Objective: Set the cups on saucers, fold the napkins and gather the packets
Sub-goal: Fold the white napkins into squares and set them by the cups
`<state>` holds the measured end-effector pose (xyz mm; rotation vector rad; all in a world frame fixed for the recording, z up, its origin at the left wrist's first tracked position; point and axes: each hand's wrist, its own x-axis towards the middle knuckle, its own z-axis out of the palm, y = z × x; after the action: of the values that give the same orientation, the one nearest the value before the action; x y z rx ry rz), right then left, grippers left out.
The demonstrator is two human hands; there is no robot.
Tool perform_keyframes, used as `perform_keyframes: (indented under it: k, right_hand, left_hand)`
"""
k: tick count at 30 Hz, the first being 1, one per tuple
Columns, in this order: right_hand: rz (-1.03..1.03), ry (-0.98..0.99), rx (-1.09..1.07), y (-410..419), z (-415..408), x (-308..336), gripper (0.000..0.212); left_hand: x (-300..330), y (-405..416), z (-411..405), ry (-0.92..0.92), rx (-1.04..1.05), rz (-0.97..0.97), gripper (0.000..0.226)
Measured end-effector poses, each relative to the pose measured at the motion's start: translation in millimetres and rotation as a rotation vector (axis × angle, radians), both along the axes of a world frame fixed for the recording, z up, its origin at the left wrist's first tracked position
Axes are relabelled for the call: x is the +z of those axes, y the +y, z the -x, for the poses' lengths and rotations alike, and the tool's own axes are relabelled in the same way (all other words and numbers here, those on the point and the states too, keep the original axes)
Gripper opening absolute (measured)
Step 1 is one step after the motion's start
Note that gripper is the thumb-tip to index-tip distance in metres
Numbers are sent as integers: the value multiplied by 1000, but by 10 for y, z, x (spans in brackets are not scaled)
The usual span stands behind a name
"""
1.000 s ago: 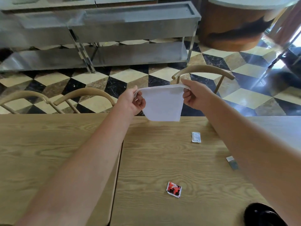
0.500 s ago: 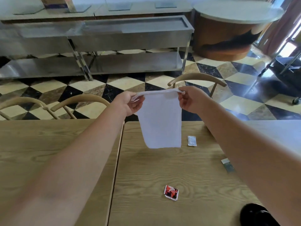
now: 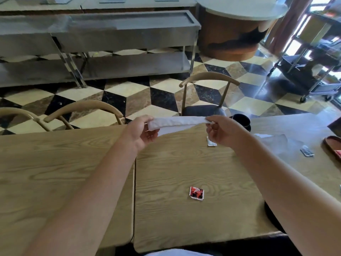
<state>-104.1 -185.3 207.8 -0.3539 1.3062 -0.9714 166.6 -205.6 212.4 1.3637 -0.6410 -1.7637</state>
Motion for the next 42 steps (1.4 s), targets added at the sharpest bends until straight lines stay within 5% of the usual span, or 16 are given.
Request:
perform_keyframes:
  k: [8, 17, 21, 29, 33, 35, 42]
  right_hand:
    - [-334, 0, -2, 1393, 23, -1017, 16]
    - [-517, 108, 222, 2002, 50, -1505, 8]
    - [-353, 120, 267, 1816, -15, -1513, 29]
    - [-225, 100, 403, 956, -33, -1529, 26]
    - [-181, 353, 471, 472, -52, -1663, 13]
    - [-169, 470, 483, 221, -93, -1771, 6]
    - [-199, 718, 592, -335, -101, -2243, 28]
  left_hand:
    - [-972, 1281, -103, 89, -63, -372, 4]
    - [-1639, 2039, -247, -52, -138, -638, 19]
    - [-1704, 1910, -249, -177, -84, -540, 24]
    - [-1765, 1270, -247, -21, 91, -492, 38]
    - [-1886, 848, -236, -250, -41, -421, 16]
    - [-1994, 649, -226, -369, -83, -364, 22]
    - [-2378, 128, -262, -586, -141, -205, 12]
